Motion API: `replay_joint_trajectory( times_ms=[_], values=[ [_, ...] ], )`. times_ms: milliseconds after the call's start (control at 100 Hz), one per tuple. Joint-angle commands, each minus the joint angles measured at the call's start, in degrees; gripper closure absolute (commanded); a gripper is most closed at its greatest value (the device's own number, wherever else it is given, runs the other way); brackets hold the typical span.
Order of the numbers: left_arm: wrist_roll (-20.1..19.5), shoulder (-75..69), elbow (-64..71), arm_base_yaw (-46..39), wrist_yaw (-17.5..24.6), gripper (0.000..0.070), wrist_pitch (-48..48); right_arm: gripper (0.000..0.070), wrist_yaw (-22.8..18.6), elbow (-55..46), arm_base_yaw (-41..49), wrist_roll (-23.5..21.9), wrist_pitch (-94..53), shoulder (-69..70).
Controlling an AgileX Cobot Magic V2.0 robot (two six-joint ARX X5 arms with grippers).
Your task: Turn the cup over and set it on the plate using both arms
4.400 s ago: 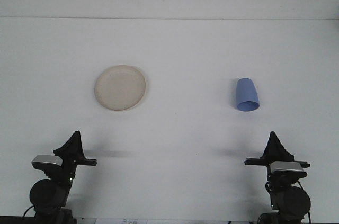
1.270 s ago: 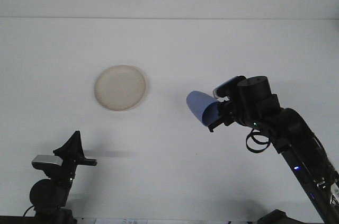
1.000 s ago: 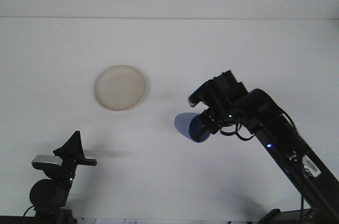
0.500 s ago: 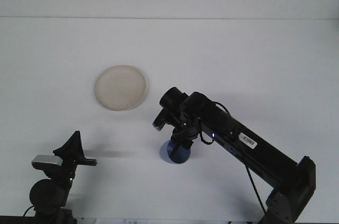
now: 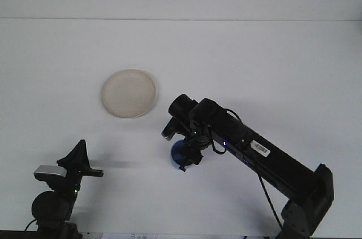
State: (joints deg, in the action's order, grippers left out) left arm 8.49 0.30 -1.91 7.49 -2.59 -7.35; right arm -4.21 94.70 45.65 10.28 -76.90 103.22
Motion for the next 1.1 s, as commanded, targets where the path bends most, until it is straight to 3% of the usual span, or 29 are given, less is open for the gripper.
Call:
replay_joint_trajectory(
  times_ms=[0,100,400,630,740,860,1010,1090],
  values=[
    [0.13,-0.11,1.11,0.02,0.28,0.0687,-0.87,0.035,0.13,1.42,0.52,0.55,-1.62,1.2],
    [0.13,-0.11,1.11,0.02,0.28,0.0687,-0.87,0.0268,0.15,1.75,0.5,0.55,-1.62,1.2],
    [0.13,-0.11,1.11,0.02,0.28,0.0687,-0.87,0.0268,0.17,10.23,-2.97,0.5,-1.62,0.7],
    [0.13,-0.11,1.11,0.02,0.28,0.0687,-0.87,0.0268,0.0,13.03,-11.82,-0.26,-1.42,-2.03],
    [0.15,-0.11,1.11,0.02,0.28,0.0687,-0.87,0.0268,-2.36,12.83,-17.2,-0.37,-0.22,-5.18],
    [0.13,-0.11,1.11,0.02,0.28,0.0687,-0.87,0.0268,-5.09,11.1,-22.93,-1.14,4.39,-10.47],
    [0.15,-0.11,1.11,0.02,0.28,0.0687,-0.85,0.0268,-4.04,4.48,-29.2,-3.54,9.57,-18.71],
    [0.13,-0.11,1.11,0.02,0.28,0.0687,-0.87,0.0268,-1.4,-0.98,-32.44,-5.14,13.27,-23.8]
  ],
)
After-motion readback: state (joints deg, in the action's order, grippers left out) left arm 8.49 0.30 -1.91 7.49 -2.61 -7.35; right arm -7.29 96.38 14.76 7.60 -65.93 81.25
